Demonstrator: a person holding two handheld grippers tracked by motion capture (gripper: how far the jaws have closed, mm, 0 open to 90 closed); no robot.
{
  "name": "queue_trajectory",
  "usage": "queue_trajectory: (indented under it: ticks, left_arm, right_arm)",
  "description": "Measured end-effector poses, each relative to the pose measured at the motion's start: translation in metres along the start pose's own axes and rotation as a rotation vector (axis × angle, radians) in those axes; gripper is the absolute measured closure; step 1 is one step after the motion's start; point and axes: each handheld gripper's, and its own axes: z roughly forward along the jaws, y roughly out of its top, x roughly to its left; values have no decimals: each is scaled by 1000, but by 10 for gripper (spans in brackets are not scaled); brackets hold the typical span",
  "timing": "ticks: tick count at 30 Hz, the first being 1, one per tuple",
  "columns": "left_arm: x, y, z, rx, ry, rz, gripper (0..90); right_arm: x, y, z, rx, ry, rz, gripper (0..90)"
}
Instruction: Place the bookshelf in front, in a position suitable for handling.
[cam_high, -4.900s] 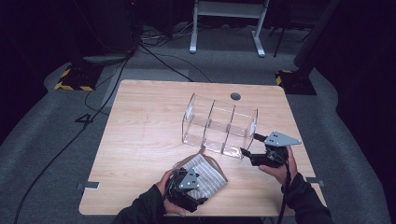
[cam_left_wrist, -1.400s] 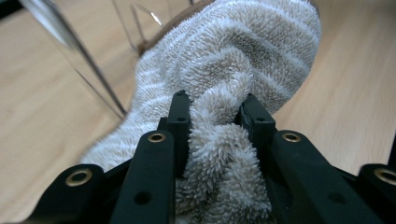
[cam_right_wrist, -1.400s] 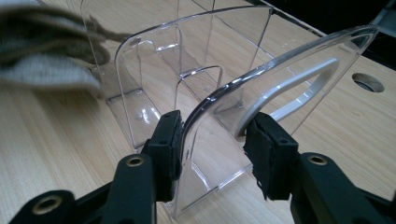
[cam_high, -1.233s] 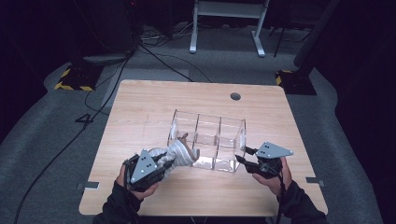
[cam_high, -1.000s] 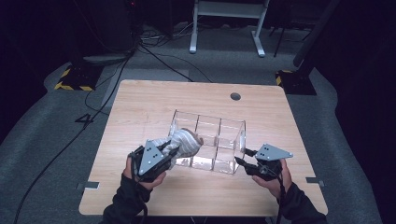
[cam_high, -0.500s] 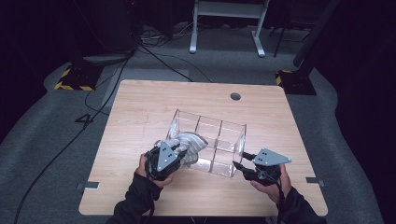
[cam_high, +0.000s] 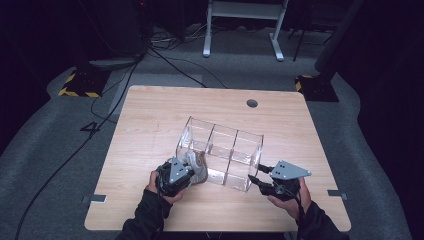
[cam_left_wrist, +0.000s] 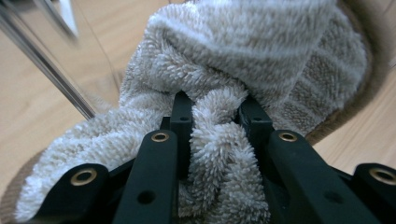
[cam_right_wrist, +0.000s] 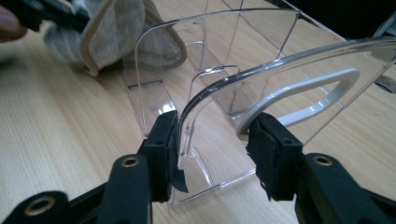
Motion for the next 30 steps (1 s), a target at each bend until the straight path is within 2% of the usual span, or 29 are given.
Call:
queue_trajectory:
  ticks: [3,5,7,9,10,11,12,15,16,17,18,19,20,21,22,23,25,26,27,28,30]
  left_arm:
    - [1,-3,7,24,-14,-8,728]
    - [3,-5,10,19,-26,-14,727]
    - [7,-9,14,33,-64,-30,719]
    - [8,-8,14,47,-77,-36,713]
    - [8,-6,14,84,-94,-23,704]
    - [8,-6,14,84,-94,-23,689]
    - [8,-4,13,103,-96,6,689]
    - [9,-3,13,121,-118,23,660]
    - [10,-2,13,135,-137,46,629]
    - [12,0,12,156,-191,51,589]
    - [13,0,12,159,-215,46,543]
    - [13,0,12,159,-215,46,487]
    - [11,0,12,161,-219,65,457]
    - [9,0,12,166,-211,83,457]
    - [3,1,15,184,-206,111,387]
    - [3,1,15,184,-206,111,334]
    - [-4,0,18,199,-173,142,312]
    - [-9,-1,20,210,-124,178,334]
    - [-9,-1,20,210,-124,178,362]
    - [-11,-1,20,209,-95,190,362]
    - [-9,0,20,213,-89,197,429]
  right_arm:
    - [0,0,0,1,2,-5,540]
    - [-1,0,0,2,7,-6,538]
    - [-1,0,0,-1,11,-6,537]
    - [-1,0,0,-2,14,-9,536]
    - [-1,0,0,0,13,-11,535]
    - [-1,0,0,0,13,-11,535]
    - [-1,0,0,1,13,-14,535]
    - [-3,-2,-1,2,25,-8,536]
    - [-3,-2,-1,3,25,-9,536]
    - [-3,-2,-1,4,28,-9,536]
    - [-4,-2,-1,6,33,-7,535]
    - [-4,-2,-1,6,33,-7,535]
    - [-5,-1,-1,7,42,-6,533]
    - [-5,-1,-1,7,42,-6,533]
    - [-6,-2,-1,0,47,1,531]
    - [-6,-2,-1,0,47,1,531]
    - [-5,-3,-1,2,43,3,534]
    - [-4,-3,-2,0,39,0,536]
    - [-4,-3,-2,0,39,0,536]
    - [-4,-3,-2,0,39,0,535]
    - [-5,-3,-2,1,42,-4,537]
